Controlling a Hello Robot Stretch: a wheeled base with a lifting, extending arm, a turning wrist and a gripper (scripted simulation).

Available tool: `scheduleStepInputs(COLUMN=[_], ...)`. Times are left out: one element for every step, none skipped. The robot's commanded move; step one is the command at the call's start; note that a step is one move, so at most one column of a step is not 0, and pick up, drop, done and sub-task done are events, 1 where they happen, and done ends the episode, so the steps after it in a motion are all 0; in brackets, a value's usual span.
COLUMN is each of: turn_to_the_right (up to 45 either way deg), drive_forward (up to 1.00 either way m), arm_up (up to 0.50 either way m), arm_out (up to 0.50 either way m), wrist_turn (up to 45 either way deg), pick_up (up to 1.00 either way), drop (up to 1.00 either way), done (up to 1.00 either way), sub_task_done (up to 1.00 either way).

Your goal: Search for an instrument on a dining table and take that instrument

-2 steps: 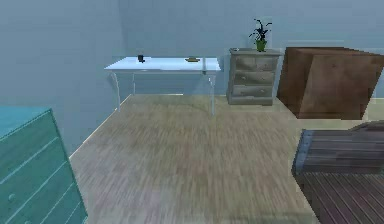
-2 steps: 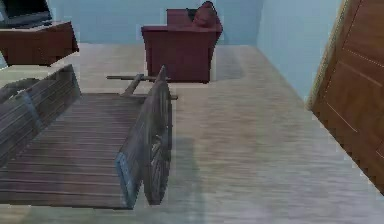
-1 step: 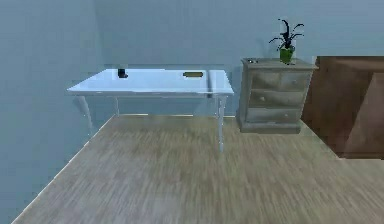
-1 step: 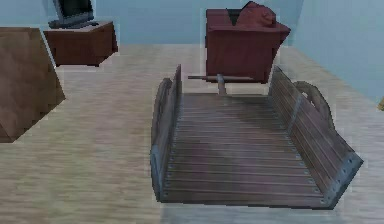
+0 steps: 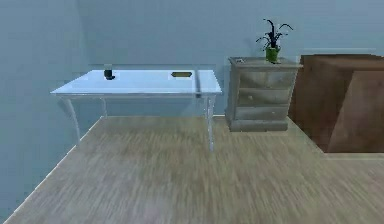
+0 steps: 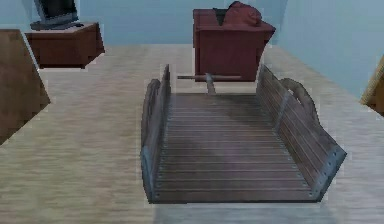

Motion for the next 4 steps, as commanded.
scheduleStepInputs(turn_to_the_right=[0.0,39.0,0.0,3.0], drive_forward=[0.50,0.00,1.00,0.00], arm_up=[0.00,0.00,0.00,0.00], arm_out=[0.00,0.00,0.00,0.00], wrist_turn=[0.0,0.0,0.0,0.0], pick_up=[0.00,0.00,0.00,0.00], drop=[0.00,0.00,0.00,0.00], done=[0.00,0.00,0.00,0.00], sub_task_done=[0.00,0.00,0.00,0.00])
